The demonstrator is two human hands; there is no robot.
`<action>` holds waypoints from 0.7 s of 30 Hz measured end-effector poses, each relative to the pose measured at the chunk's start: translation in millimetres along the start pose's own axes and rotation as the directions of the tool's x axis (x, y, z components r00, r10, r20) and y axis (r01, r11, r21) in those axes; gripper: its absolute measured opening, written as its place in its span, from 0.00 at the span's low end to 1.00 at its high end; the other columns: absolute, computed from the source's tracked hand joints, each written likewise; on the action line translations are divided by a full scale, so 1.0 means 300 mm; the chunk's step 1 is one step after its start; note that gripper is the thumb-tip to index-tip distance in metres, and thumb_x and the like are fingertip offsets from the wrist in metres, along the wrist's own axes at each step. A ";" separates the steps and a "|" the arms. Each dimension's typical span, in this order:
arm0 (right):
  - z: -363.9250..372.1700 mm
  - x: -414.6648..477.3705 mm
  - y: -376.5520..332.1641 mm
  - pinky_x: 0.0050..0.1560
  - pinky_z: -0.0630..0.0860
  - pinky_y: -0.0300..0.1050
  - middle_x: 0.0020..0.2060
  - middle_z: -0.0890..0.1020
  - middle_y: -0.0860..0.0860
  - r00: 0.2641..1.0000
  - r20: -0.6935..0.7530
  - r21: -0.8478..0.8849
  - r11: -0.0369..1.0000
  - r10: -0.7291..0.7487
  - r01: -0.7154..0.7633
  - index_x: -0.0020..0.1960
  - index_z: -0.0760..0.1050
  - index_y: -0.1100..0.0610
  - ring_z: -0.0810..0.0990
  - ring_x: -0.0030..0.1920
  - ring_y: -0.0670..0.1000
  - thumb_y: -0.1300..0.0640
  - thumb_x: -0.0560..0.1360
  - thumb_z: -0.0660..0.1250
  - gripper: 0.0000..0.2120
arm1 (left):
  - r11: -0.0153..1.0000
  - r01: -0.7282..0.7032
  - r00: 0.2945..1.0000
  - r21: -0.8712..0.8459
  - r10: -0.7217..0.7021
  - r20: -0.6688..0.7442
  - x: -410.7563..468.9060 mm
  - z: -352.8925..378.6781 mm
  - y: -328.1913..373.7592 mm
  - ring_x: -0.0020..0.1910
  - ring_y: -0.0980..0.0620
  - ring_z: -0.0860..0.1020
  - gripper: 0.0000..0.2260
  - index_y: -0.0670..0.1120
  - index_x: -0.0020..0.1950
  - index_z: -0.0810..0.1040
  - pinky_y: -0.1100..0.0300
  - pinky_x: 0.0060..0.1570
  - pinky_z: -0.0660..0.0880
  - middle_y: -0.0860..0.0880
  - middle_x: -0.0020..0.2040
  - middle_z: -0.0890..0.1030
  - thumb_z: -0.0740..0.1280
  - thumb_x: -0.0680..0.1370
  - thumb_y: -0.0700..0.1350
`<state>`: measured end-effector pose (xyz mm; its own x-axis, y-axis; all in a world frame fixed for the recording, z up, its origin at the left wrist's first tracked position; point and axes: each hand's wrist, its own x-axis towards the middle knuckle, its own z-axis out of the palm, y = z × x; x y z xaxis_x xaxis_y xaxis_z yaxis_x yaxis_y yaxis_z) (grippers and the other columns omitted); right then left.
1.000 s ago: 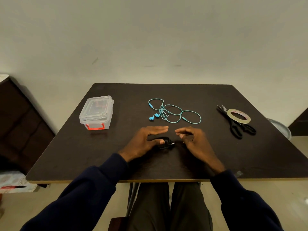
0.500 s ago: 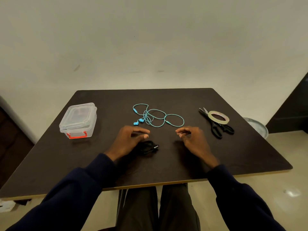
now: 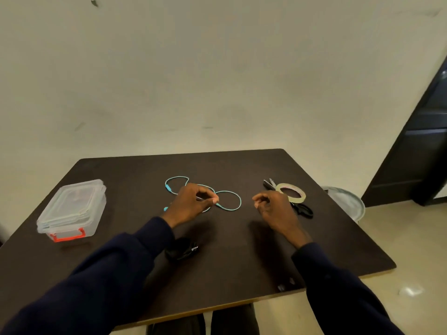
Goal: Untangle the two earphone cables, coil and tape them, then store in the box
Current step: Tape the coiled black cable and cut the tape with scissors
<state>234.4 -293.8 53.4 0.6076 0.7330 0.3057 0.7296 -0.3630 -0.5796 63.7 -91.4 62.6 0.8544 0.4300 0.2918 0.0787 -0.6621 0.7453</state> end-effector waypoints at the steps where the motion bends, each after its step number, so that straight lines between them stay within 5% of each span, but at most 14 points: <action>1: -0.017 0.015 0.033 0.46 0.78 0.37 0.45 0.84 0.51 0.999 -0.040 -0.022 0.999 0.034 -0.035 0.53 0.83 0.58 0.81 0.41 0.43 0.66 0.75 0.68 0.09 | 1.000 -0.003 1.000 -0.001 0.003 0.017 0.032 0.015 0.007 0.45 0.60 0.84 0.04 0.46 0.48 0.88 0.72 0.46 0.75 0.54 0.45 0.87 0.74 0.76 0.43; 5: -0.078 0.063 0.143 0.48 0.72 0.43 0.47 0.84 0.54 0.970 -0.230 -0.192 0.974 0.077 -0.123 0.51 0.84 0.58 0.80 0.49 0.54 0.61 0.73 0.73 0.07 | 1.000 -0.016 0.997 0.014 0.015 0.075 0.123 0.073 0.030 0.45 0.62 0.83 0.04 0.47 0.49 0.87 0.72 0.46 0.76 0.55 0.45 0.87 0.75 0.76 0.44; 8: -0.100 0.111 0.235 0.54 0.72 0.47 0.51 0.84 0.54 0.965 -0.216 -0.332 0.918 0.147 -0.215 0.56 0.83 0.58 0.79 0.53 0.56 0.55 0.72 0.75 0.13 | 0.999 -0.023 0.992 0.024 0.019 0.129 0.179 0.117 0.039 0.45 0.63 0.83 0.05 0.47 0.50 0.87 0.72 0.46 0.76 0.55 0.46 0.87 0.74 0.76 0.44; 16: -0.070 0.180 0.296 0.47 0.83 0.54 0.42 0.86 0.46 0.953 -0.128 -0.183 0.938 0.273 -0.293 0.42 0.85 0.51 0.81 0.46 0.49 0.56 0.72 0.75 0.02 | 0.999 -0.045 0.988 -0.013 0.046 0.149 0.229 0.115 0.028 0.47 0.61 0.83 0.06 0.47 0.52 0.86 0.64 0.53 0.79 0.54 0.48 0.87 0.75 0.75 0.44; 18: -0.081 0.170 0.250 0.49 0.81 0.50 0.44 0.85 0.44 0.958 -0.139 -0.097 0.959 0.251 -0.265 0.43 0.86 0.52 0.81 0.46 0.48 0.57 0.74 0.74 0.02 | 0.997 -0.059 0.989 -0.046 0.065 0.136 0.225 0.102 0.021 0.49 0.60 0.84 0.07 0.47 0.53 0.86 0.61 0.55 0.80 0.54 0.49 0.87 0.75 0.75 0.44; 21: -0.107 0.136 0.132 0.42 0.73 0.28 0.43 0.83 0.45 0.975 -0.145 0.064 0.985 0.171 -0.163 0.48 0.85 0.55 0.80 0.42 0.42 0.58 0.74 0.74 0.04 | 0.988 -0.107 0.991 -0.108 0.115 0.068 0.208 0.088 0.029 0.55 0.59 0.82 0.13 0.50 0.58 0.84 0.58 0.58 0.80 0.55 0.57 0.84 0.76 0.74 0.42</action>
<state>298.2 -296.9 67.2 0.7622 0.5692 0.3083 0.5992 -0.4399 -0.6689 131.4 -86.6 71.5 0.8907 0.3087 0.3338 -0.0690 -0.6338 0.7704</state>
